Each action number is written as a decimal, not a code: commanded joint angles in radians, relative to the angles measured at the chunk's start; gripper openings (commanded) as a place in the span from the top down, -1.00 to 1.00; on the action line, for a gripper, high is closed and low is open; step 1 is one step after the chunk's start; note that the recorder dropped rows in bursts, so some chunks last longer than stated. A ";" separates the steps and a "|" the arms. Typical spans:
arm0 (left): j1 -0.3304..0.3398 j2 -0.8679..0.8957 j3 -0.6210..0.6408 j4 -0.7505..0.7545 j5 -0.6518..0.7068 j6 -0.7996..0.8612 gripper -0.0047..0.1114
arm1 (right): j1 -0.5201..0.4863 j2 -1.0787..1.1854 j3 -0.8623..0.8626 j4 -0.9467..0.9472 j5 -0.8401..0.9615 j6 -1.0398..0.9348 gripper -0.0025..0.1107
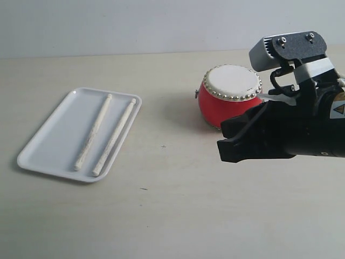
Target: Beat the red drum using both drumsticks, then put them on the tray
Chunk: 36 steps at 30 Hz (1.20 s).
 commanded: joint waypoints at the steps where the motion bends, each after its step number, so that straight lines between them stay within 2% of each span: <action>1: 0.004 -0.040 0.039 0.414 -0.014 -0.494 0.92 | -0.003 -0.003 0.003 -0.002 -0.005 -0.004 0.96; 6: 0.004 -0.077 0.103 0.878 -0.055 -1.004 0.92 | -0.003 -0.003 0.003 -0.002 -0.005 -0.004 0.96; 9: 0.004 -0.123 0.160 0.979 -0.085 -1.093 0.92 | -0.003 -0.003 0.003 -0.002 -0.005 -0.004 0.96; 15: 0.004 -0.189 0.257 0.959 -0.095 -1.054 0.92 | -0.003 -0.003 0.003 -0.002 -0.005 -0.004 0.96; 19: 0.004 -0.189 0.304 0.906 -0.211 -0.918 0.92 | -0.003 -0.003 0.003 -0.002 -0.005 -0.004 0.96; 23: 0.004 -0.189 0.345 0.894 -0.288 -0.909 0.92 | -0.003 -0.003 0.003 -0.002 -0.005 -0.004 0.96; 32: 0.004 -0.189 0.461 0.763 -0.291 -0.914 0.92 | -0.003 -0.003 0.003 -0.002 -0.005 -0.004 0.96; 36: 0.004 -0.189 0.461 0.764 -0.188 -0.911 0.92 | -0.003 -0.003 0.003 -0.002 -0.005 -0.004 0.96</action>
